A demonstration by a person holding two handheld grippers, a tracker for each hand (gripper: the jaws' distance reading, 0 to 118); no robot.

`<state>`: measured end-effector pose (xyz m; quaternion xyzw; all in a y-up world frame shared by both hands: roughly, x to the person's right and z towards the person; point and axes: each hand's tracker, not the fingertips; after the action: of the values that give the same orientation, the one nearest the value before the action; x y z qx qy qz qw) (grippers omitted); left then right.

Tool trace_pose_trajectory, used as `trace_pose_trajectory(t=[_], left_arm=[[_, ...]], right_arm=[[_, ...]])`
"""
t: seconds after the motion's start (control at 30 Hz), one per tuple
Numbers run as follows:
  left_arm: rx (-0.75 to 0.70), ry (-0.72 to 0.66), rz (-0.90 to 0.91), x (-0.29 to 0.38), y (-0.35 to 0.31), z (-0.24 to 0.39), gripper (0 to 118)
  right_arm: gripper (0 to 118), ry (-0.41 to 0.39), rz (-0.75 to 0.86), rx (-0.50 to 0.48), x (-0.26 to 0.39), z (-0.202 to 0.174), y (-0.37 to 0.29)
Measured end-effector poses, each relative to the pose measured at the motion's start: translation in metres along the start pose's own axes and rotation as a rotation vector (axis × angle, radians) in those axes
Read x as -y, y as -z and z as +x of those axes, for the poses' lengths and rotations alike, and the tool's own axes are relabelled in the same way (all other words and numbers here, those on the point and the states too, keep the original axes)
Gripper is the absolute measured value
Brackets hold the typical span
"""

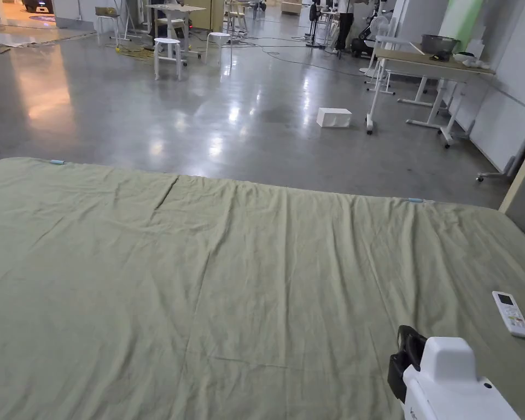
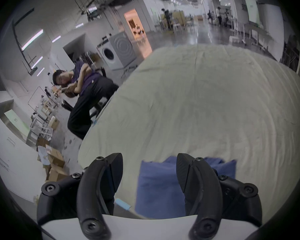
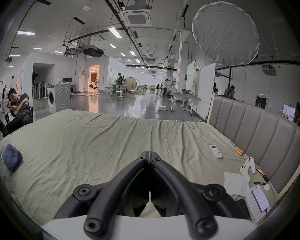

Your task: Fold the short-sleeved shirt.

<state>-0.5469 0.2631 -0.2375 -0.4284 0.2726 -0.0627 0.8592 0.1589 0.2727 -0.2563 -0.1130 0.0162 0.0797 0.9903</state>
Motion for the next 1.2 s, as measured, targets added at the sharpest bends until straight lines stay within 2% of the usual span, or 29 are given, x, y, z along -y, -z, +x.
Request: trace_pose_trajectory(t=[0.27, 0.37, 0.6, 0.67, 0.7, 0.77, 0.87, 0.93, 0.97, 1.2], left_arm=[[0.235, -0.125, 0.247, 0.017, -0.048, 0.120, 66], [0.328, -0.130, 0.330, 0.021, -0.063, 0.168, 65], [0.404, -0.169, 0.560, 0.027, -0.129, 0.254, 63], [0.419, -0.154, 0.588, 0.027, -0.135, 0.273, 54], [0.421, -0.157, 0.603, 0.026, -0.142, 0.281, 40], [0.450, -0.154, 0.636, 0.027, -0.160, 0.297, 25], [0.440, -0.134, 0.671, 0.027, -0.172, 0.311, 22], [0.448, -0.122, 0.689, 0.030, -0.187, 0.320, 10], [0.445, -0.119, 0.703, 0.030, -0.190, 0.324, 7], [0.440, -0.075, 0.711, 0.033, -0.207, 0.342, 5]], right_arm=[[0, 0.033, -0.002, 0.007, 0.007, 0.006, 0.001], [0, 0.046, -0.001, 0.020, 0.008, 0.010, 0.002], [0, 0.070, 0.015, 0.046, 0.005, 0.018, 0.001], [0, 0.071, 0.021, 0.048, 0.004, 0.019, 0.001], [0, 0.073, 0.024, 0.050, 0.004, 0.020, 0.001], [0, 0.076, 0.030, 0.049, 0.003, 0.019, -0.002], [0, 0.078, 0.039, 0.051, 0.004, 0.019, -0.003], [0, 0.081, 0.044, 0.051, 0.005, 0.019, -0.003], [0, 0.085, 0.047, 0.052, 0.006, 0.019, -0.004], [0, 0.101, 0.075, 0.062, 0.006, 0.018, -0.006]])
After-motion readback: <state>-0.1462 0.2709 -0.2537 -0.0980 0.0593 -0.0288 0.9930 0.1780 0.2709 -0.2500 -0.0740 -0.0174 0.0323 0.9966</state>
